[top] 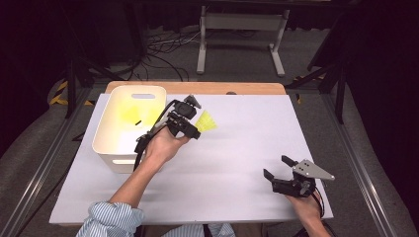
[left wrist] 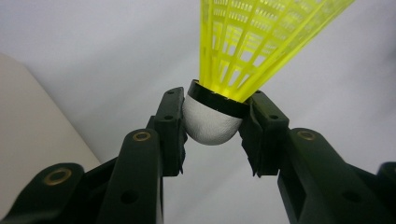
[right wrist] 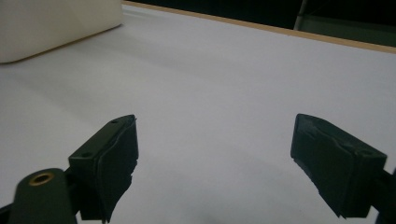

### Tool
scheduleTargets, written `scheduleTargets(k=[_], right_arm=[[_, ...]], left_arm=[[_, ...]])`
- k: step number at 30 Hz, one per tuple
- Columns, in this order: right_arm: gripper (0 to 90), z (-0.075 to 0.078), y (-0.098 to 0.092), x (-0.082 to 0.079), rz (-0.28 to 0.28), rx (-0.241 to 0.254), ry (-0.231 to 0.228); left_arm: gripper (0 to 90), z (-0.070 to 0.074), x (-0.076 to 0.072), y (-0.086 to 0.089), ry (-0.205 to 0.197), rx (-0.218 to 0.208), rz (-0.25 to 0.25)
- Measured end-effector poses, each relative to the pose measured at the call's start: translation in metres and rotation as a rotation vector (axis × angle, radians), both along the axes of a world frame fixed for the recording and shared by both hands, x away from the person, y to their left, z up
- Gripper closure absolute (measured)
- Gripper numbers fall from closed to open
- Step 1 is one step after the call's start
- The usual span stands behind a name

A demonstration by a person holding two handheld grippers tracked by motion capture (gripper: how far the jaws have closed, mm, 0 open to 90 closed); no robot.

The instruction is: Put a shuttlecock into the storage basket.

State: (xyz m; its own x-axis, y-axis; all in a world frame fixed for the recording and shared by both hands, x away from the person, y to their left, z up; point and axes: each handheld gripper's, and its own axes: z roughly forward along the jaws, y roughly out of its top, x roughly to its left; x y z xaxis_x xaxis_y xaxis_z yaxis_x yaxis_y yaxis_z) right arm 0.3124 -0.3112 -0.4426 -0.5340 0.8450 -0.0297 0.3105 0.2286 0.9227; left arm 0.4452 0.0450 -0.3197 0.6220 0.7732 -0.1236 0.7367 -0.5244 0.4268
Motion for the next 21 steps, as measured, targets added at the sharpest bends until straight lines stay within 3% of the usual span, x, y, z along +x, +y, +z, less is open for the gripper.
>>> scheduleTargets(k=[16,21], right_arm=[[15.6,-0.001,0.002,0.0,0.006,-0.008,0.001],[15.7,-0.001,0.002,0.0,0.009,-0.012,0.0]], left_arm=[[62.9,0.011,0.001,0.01,0.005,-0.016,0.014],[62.9,0.016,0.002,0.014,-0.011,-0.022,0.022]])
